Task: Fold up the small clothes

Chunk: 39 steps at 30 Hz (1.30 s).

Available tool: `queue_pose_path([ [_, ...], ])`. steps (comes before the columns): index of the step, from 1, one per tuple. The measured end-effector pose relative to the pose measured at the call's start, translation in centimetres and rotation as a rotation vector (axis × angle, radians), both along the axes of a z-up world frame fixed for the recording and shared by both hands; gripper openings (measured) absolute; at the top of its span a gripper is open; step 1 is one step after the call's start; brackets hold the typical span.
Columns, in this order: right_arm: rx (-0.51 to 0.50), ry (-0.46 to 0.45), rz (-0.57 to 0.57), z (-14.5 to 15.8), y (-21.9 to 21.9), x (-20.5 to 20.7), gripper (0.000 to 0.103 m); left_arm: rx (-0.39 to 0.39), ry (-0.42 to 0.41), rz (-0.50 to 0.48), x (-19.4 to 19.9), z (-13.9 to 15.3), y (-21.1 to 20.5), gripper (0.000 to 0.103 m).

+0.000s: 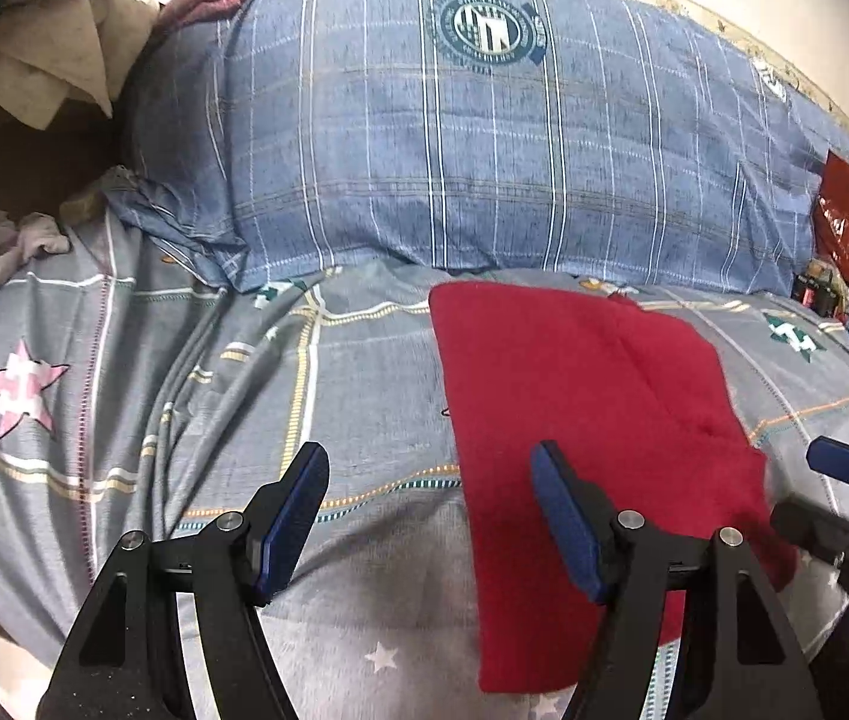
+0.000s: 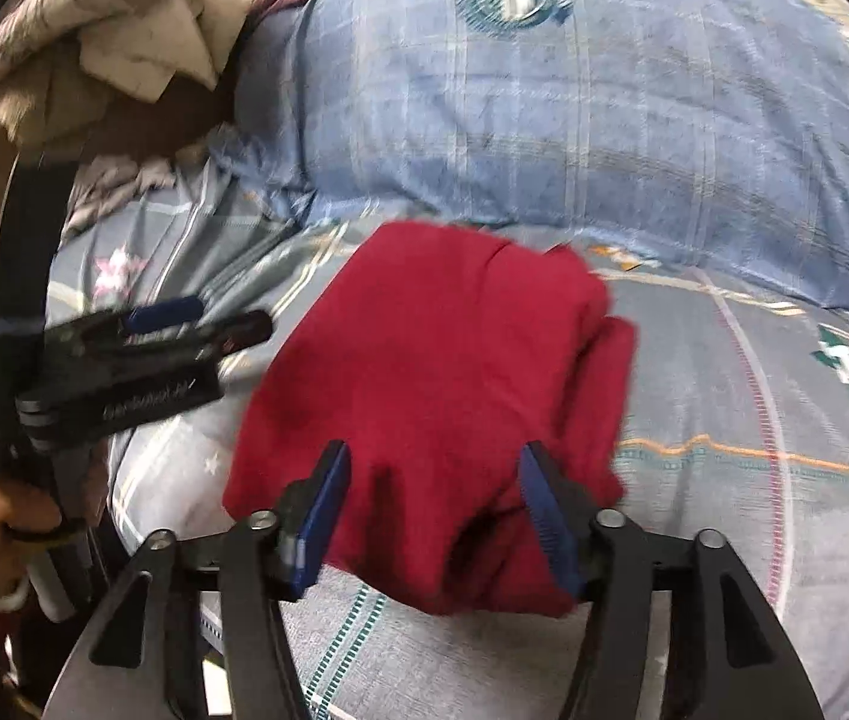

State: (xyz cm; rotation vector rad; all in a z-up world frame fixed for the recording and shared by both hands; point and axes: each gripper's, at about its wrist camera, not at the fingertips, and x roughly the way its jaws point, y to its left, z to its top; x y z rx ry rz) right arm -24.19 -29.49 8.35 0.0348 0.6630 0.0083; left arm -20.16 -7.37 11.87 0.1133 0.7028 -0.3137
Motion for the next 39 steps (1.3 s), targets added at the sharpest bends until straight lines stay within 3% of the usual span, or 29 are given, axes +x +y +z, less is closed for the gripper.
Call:
queue_pose_path([
  [5, 0.049, -0.037, -0.067, 0.9, -0.9, -1.4, 0.072, -0.023, -0.047, 0.037, -2.1, 1.6, 1.4, 0.070],
  [12, 0.096, -0.048, -0.073, 1.1, -0.8, -1.7, 0.075, -0.049, -0.073, 0.045, -4.3, 3.0, 3.0, 0.070],
  [21, 0.062, -0.071, -0.058, 1.6, 0.7, -1.9, 0.083, -0.050, -0.073, 0.045, -4.8, 3.3, 3.5, 0.070],
  [39, 0.038, -0.037, -0.074, 0.8, 0.3, -1.1, 0.086, -0.037, -0.065, 0.040, -4.3, 2.8, 2.8, 0.070],
])
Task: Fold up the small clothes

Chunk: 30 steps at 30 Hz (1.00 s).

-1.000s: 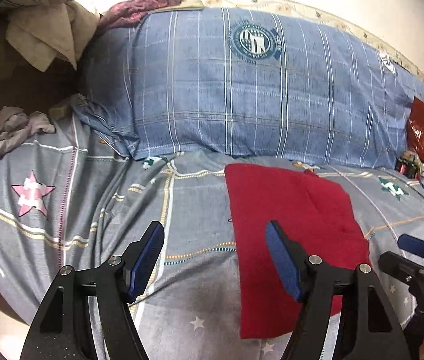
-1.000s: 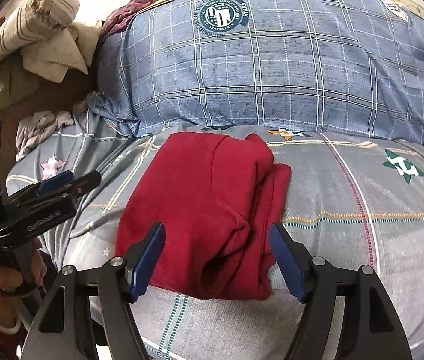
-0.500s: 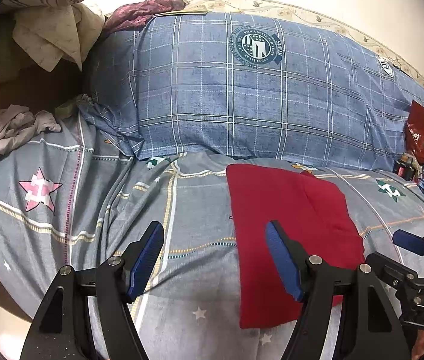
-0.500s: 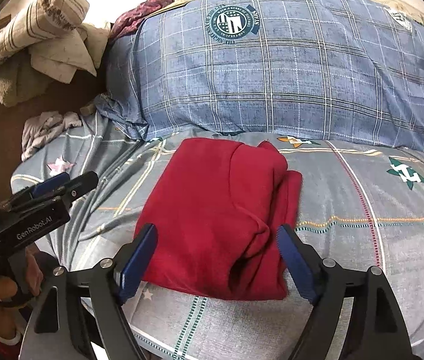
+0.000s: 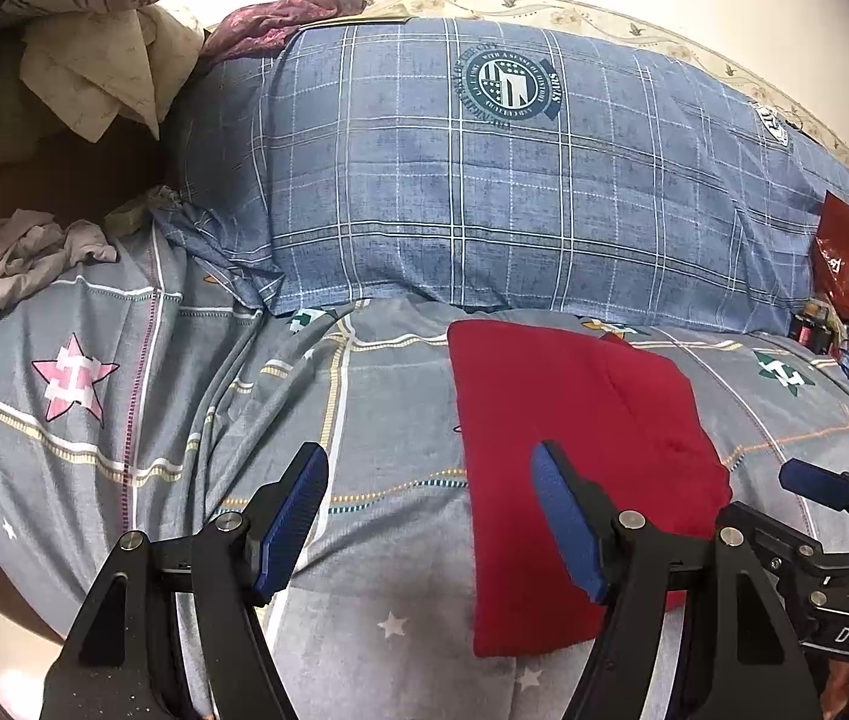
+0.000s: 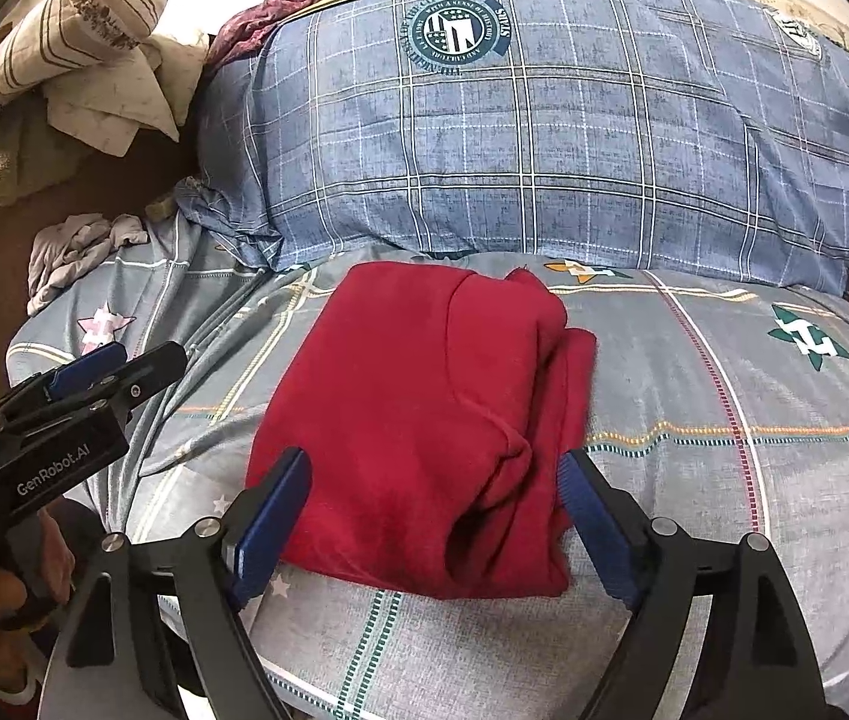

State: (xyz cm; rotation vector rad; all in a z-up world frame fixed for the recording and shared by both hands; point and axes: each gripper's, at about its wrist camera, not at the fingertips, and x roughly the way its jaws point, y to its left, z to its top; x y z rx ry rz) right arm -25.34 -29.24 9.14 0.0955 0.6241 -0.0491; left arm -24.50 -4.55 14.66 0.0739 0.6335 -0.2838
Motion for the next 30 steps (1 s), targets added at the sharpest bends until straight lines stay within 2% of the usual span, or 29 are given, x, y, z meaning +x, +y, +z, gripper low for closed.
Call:
queue_pose_path([
  [30, 0.010, 0.051, 0.014, -1.4, 0.5, 1.6, 0.086, 0.014, 0.024, 0.010, 1.2, -1.6, -1.5, 0.070],
])
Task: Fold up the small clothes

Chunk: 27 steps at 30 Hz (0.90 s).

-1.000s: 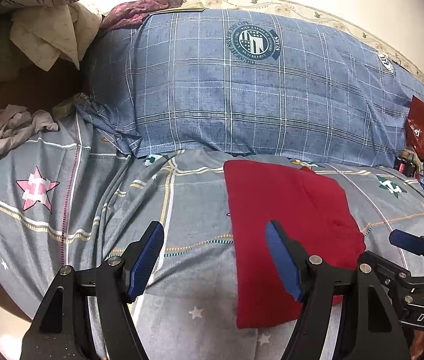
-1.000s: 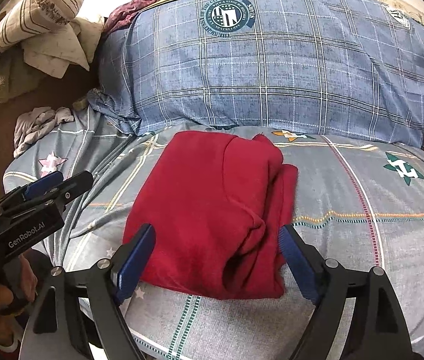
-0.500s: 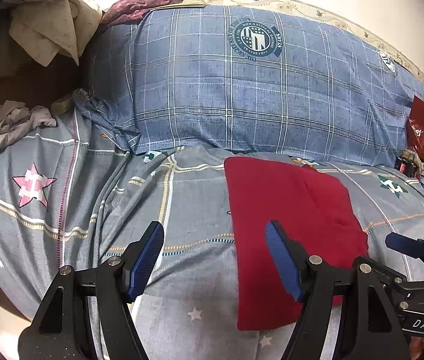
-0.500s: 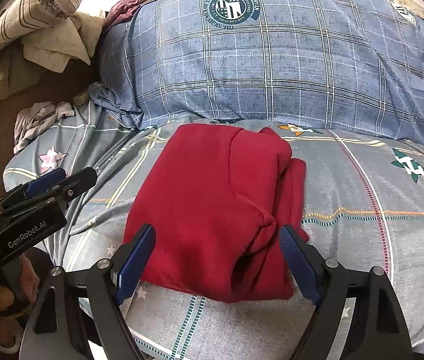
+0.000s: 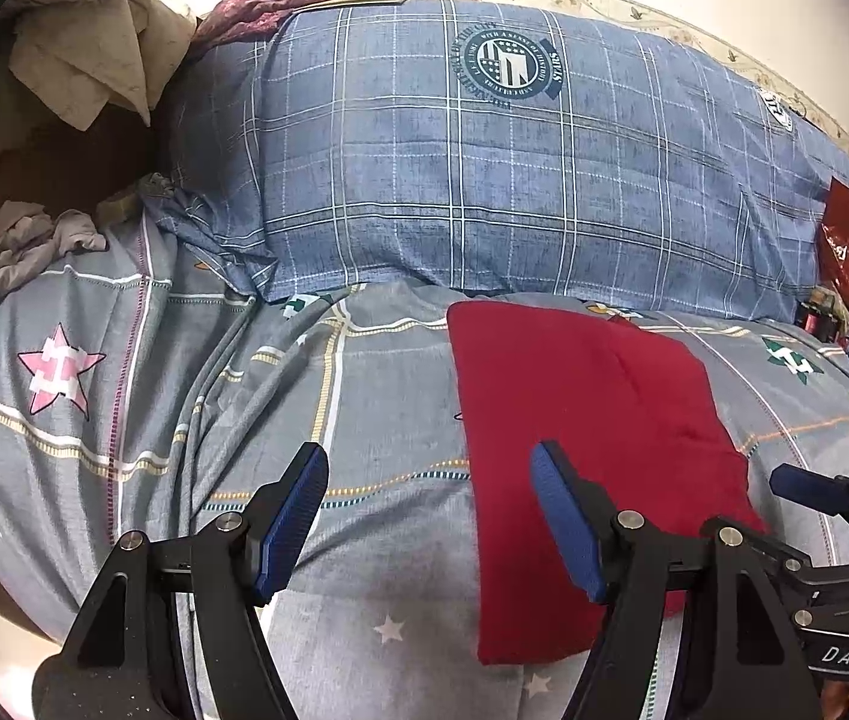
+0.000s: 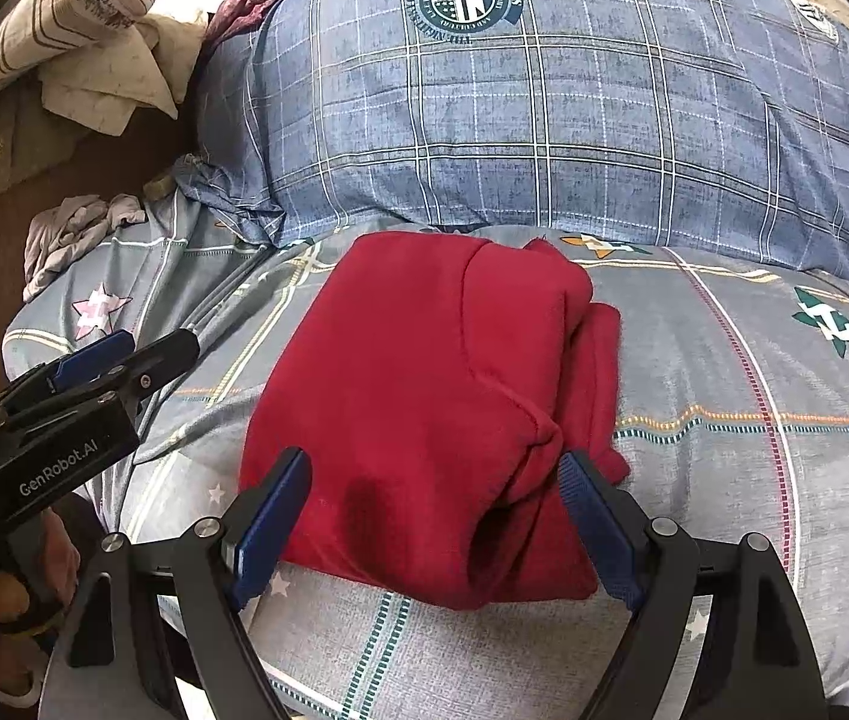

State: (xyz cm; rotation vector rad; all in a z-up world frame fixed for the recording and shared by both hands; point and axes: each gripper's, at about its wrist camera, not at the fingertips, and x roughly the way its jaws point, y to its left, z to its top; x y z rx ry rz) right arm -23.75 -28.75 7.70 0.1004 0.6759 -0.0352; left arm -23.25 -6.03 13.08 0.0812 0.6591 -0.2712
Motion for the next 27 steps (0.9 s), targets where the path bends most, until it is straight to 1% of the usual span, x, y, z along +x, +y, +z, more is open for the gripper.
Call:
queue_pose_path([
  [16, 0.004, 0.007, 0.005, -0.2, 0.4, 0.4, 0.086, 0.001, 0.012, -0.001, 0.6, -0.1, -0.6, 0.070],
  [21, 0.003, 0.013, 0.008, -0.4, 0.5, 0.6, 0.086, 0.011, 0.003, -0.003, 0.9, -0.5, -0.7, 0.070],
  [24, 0.006, 0.015, 0.003, -0.5, 0.0, 0.8, 0.086, 0.000, 0.028, 0.002, 2.0, -0.9, -0.2, 0.070],
  [27, -0.006, 0.012, -0.032, -0.3, -1.6, 1.1, 0.086, -0.025, 0.048, 0.029, 3.7, -1.2, 0.9, 0.070],
])
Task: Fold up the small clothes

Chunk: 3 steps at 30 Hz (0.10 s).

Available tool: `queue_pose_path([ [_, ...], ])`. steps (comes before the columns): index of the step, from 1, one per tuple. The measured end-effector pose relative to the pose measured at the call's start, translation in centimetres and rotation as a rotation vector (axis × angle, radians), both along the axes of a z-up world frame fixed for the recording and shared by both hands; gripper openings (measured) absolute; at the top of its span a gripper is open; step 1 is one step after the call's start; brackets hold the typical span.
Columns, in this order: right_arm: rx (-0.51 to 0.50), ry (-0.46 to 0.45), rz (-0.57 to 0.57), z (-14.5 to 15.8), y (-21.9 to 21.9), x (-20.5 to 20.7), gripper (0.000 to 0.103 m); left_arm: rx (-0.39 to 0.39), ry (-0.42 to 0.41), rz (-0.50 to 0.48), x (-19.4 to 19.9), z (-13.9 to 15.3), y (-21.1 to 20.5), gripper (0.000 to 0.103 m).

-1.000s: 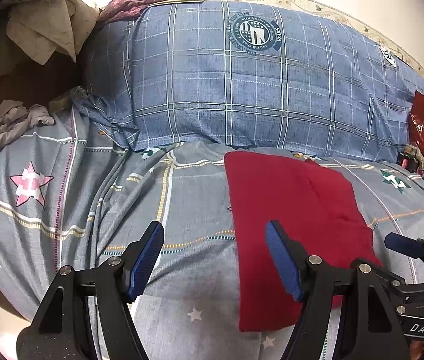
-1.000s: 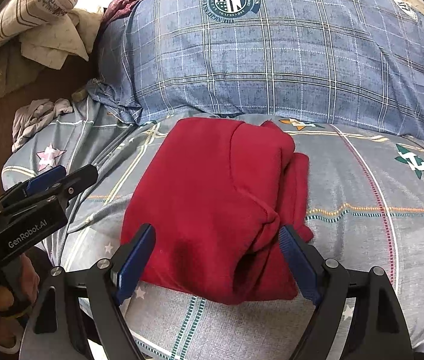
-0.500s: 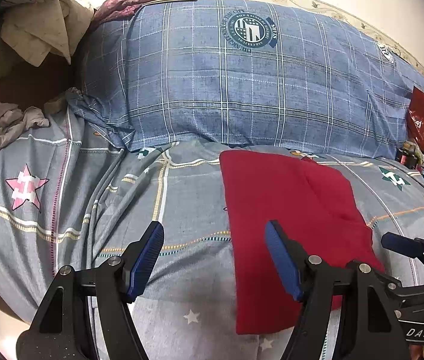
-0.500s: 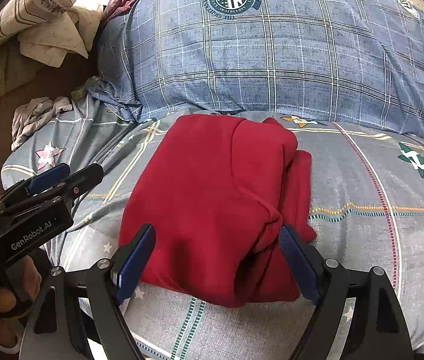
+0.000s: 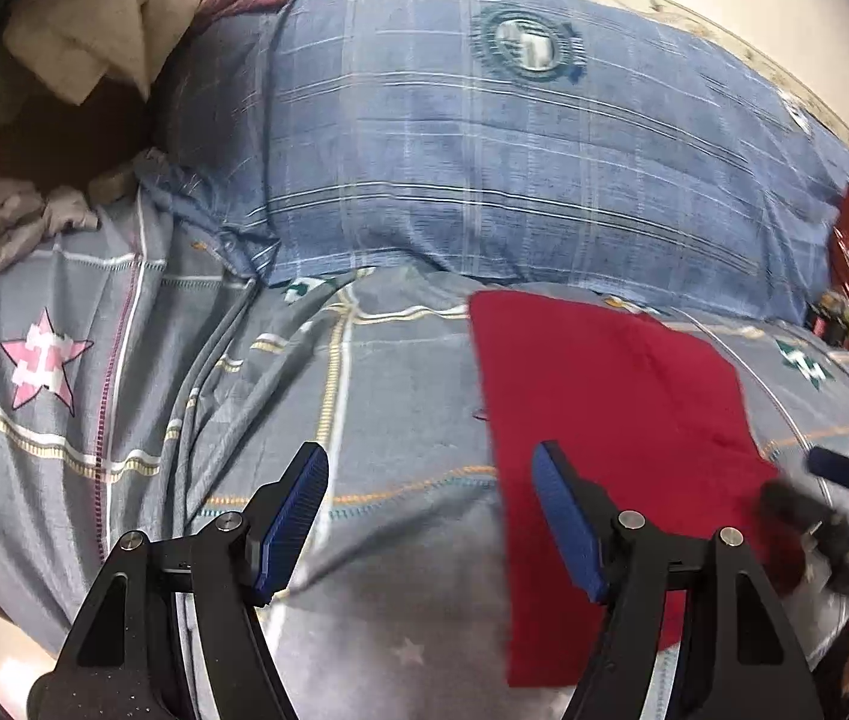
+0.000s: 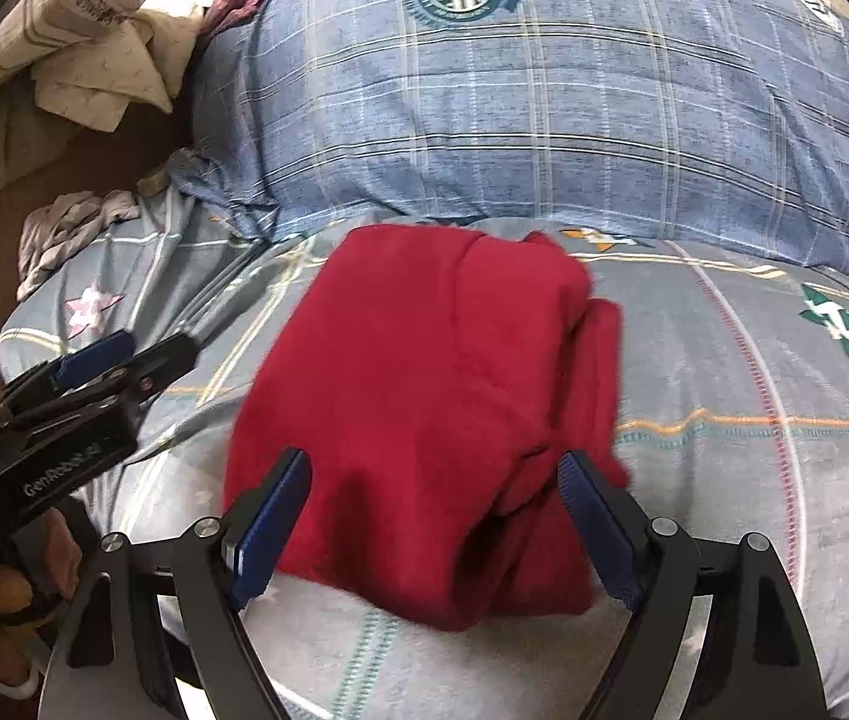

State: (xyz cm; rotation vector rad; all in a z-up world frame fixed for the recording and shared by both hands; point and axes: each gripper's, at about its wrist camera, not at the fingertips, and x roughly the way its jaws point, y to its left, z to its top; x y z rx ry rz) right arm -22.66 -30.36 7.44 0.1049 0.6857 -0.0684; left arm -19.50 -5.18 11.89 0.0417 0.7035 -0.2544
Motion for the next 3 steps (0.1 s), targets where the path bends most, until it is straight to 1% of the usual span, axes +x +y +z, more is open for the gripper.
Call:
queue_pose_path([
  [3, -0.012, -0.011, -0.080, 0.4, -3.3, 0.6, 0.086, 0.017, 0.015, 0.033, 2.5, -0.7, 1.2, 0.070],
])
